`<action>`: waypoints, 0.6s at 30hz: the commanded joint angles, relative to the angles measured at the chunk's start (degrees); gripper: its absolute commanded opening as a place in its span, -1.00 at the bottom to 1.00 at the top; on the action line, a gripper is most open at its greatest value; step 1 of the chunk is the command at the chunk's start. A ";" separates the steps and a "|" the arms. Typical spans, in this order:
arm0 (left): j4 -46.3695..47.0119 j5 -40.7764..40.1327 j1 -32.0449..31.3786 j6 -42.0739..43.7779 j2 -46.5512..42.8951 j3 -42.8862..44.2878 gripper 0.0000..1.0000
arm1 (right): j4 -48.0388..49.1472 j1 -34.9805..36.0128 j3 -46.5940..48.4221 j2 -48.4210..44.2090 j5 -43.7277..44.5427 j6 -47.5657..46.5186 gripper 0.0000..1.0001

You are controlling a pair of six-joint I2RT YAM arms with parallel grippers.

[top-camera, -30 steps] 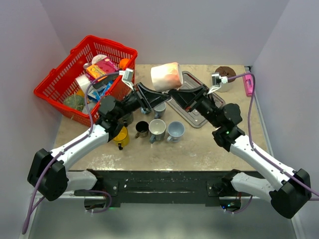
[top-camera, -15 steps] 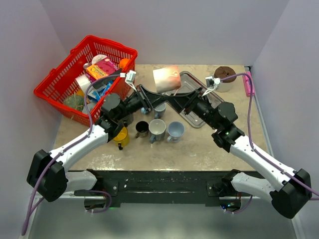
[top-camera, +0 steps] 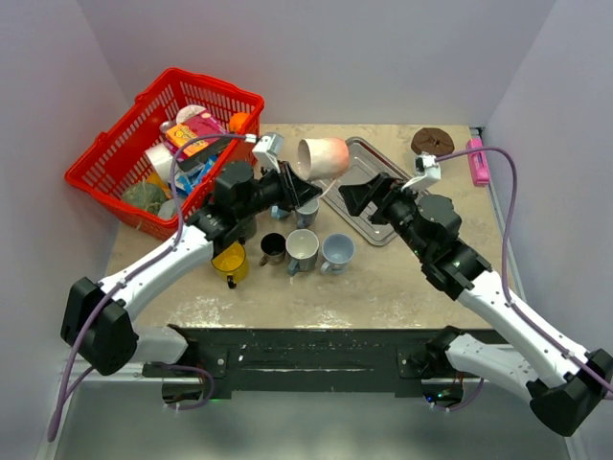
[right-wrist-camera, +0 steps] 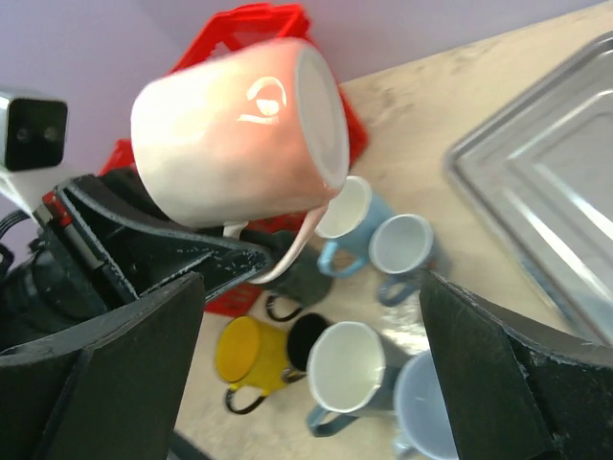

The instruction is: Turn the mug right side up

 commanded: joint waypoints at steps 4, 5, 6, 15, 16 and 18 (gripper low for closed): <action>-20.44 -10.02 -4.49 18.10 6.97 13.28 -1.00 | -11.32 0.14 5.52 -3.90 15.51 -8.54 0.97; -21.86 -12.11 -5.11 19.24 9.50 14.35 -1.00 | -11.75 0.14 5.53 -3.99 15.78 -8.72 0.97; -23.36 -13.27 -5.64 21.25 10.66 15.58 -1.00 | -11.67 0.05 5.44 -3.99 15.79 -8.89 0.97; -30.14 -20.83 -8.54 26.80 19.89 22.79 -1.00 | -11.85 0.14 4.12 -3.46 15.17 -8.72 0.97; -30.40 -21.18 -8.89 27.07 20.68 23.84 -1.00 | -11.84 0.05 4.03 -3.29 15.17 -8.55 0.97; -30.93 -23.20 -9.07 29.16 23.40 26.04 -1.00 | -11.67 0.05 3.94 -3.20 15.17 -8.55 0.97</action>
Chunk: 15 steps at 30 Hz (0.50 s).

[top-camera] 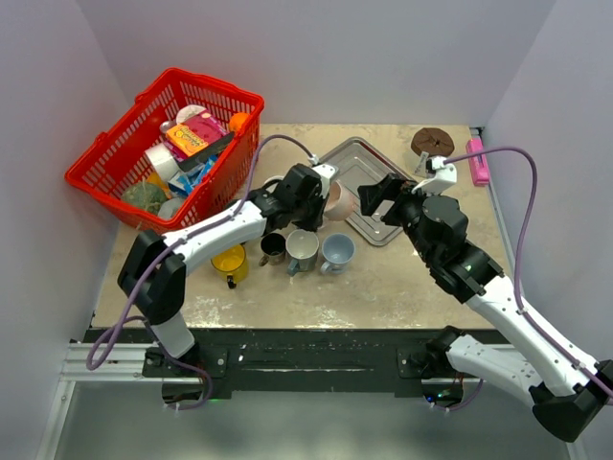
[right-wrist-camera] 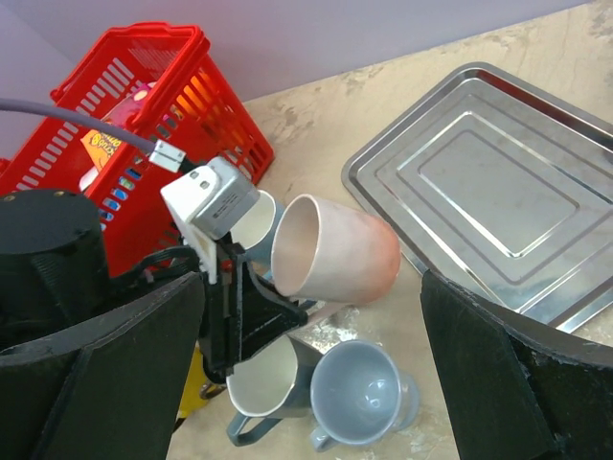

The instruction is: Turn the mug right side up

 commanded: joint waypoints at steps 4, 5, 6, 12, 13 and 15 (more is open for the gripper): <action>-3.34 -8.29 -0.50 9.04 7.57 17.08 -1.00 | 0.35 0.12 0.73 0.54 1.55 -1.22 0.97; -4.49 -9.08 -0.59 9.48 9.32 18.14 -1.00 | 0.18 0.12 0.73 0.54 1.64 -1.31 0.97; -5.20 -9.26 -0.68 10.10 9.86 19.02 -1.00 | 0.09 0.12 0.64 0.63 1.64 -1.49 0.97; -6.44 -9.71 -1.03 9.49 10.48 16.31 -1.00 | 0.35 0.03 -0.32 0.63 2.16 -1.58 0.97; -6.70 -9.36 -1.12 9.58 10.57 15.95 -1.00 | 0.35 0.03 -0.32 0.80 2.17 -1.49 0.97; -7.23 -8.83 -1.29 9.66 10.74 15.34 -1.00 | 0.44 0.12 -0.41 0.89 2.34 -1.40 0.97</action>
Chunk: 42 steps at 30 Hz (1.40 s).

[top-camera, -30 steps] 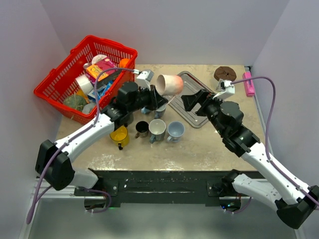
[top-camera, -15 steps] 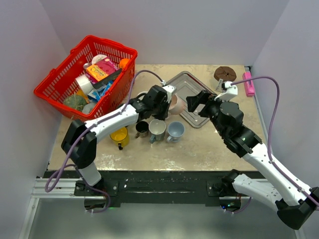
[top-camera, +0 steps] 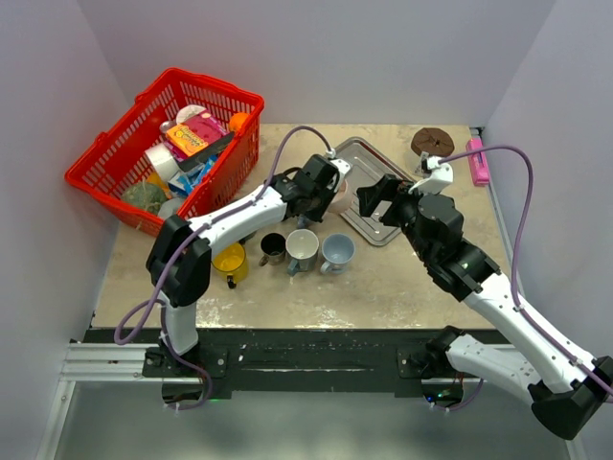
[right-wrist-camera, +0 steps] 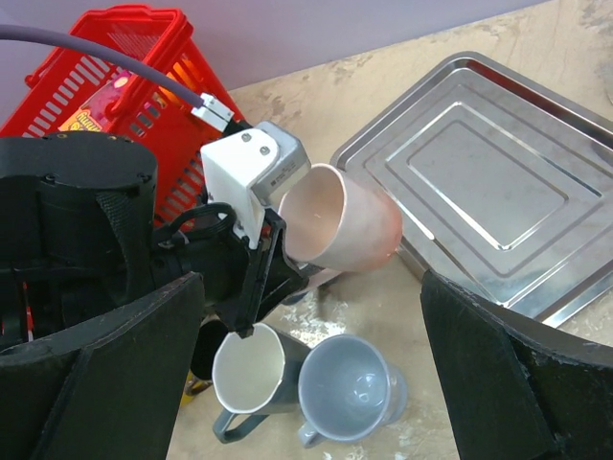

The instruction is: Turn the mug right side up

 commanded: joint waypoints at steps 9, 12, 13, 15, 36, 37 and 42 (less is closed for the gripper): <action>-1.74 0.34 -0.82 2.02 1.88 0.17 -1.00 | 0.29 -0.06 -0.30 -1.56 3.57 0.02 0.96; -2.18 0.16 -0.99 2.46 2.06 -0.18 -1.00 | -0.16 -0.06 0.05 -2.09 4.28 0.02 0.96; -2.44 0.16 -1.17 2.63 2.15 -0.10 -1.00 | -0.33 0.03 0.05 -2.26 4.63 0.02 0.96; -2.71 -0.10 -1.34 3.25 2.41 0.25 -1.00 | -0.42 0.03 0.14 -2.53 4.72 0.02 0.96; -7.63 -3.62 -2.13 2.99 8.03 7.37 -1.00 | -0.77 0.03 -0.39 -2.70 5.16 0.64 0.96; -7.81 -3.70 -2.13 2.90 8.47 7.72 -1.00 | -0.68 0.03 -0.39 -2.71 5.07 0.55 0.96; -8.16 -4.14 -2.13 2.55 9.09 9.13 -1.00 | -0.60 0.03 -0.39 -2.44 4.63 0.73 0.96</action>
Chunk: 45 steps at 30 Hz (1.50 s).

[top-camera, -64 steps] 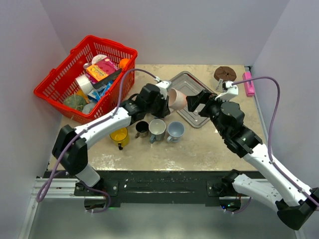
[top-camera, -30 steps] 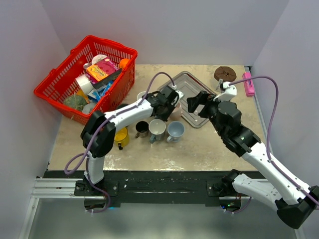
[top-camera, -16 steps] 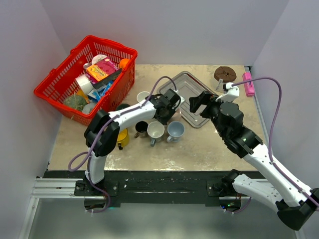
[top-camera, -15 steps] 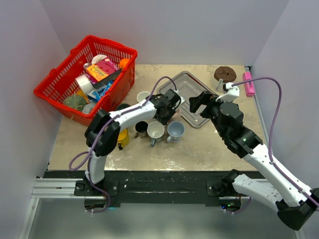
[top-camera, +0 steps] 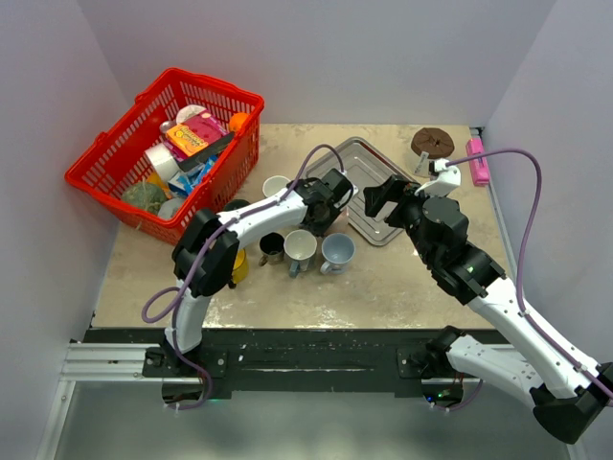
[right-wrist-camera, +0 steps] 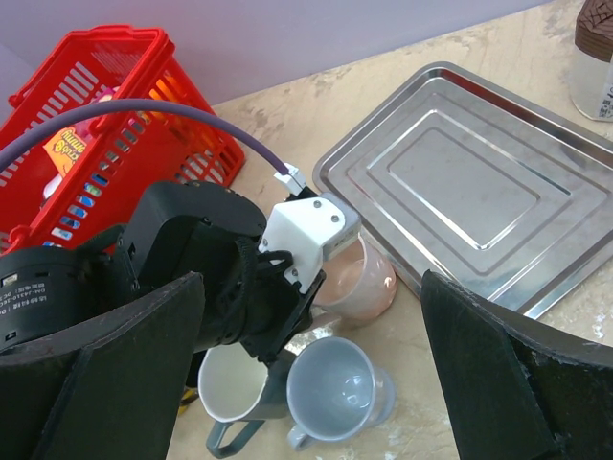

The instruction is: Turn the mug right side up

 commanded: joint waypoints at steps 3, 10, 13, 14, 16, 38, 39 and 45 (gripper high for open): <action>1.33 -1.91 0.12 0.45 -0.29 4.50 -0.87 | 1.11 -0.06 -0.32 -0.43 1.37 0.82 0.96; 1.06 -1.91 0.12 0.10 -0.64 4.32 -0.28 | 1.20 0.03 -0.41 -0.52 1.11 1.08 0.96; 0.97 -1.56 0.12 -0.17 -0.99 4.24 -0.15 | 1.37 0.03 -0.41 -0.43 1.19 1.08 0.96; 1.06 -1.30 0.12 -0.17 -1.08 4.15 -0.08 | 1.29 0.03 -0.41 -0.52 1.11 1.08 0.96; 0.97 -1.12 0.12 -0.17 -1.34 4.15 -0.05 | 1.20 0.03 -0.32 -0.61 1.02 1.25 0.96; 1.94 4.33 0.12 -5.44 -13.98 7.14 0.99 | -1.26 -0.06 1.43 -2.28 2.07 1.52 0.98; 2.03 3.89 0.12 -5.70 -14.87 7.22 0.99 | -1.61 0.03 1.52 -2.36 2.07 1.43 0.98; 4.92 2.84 0.12 -4.48 -27.07 -2.05 0.99 | -4.51 -0.06 2.66 -4.03 1.46 -0.58 0.98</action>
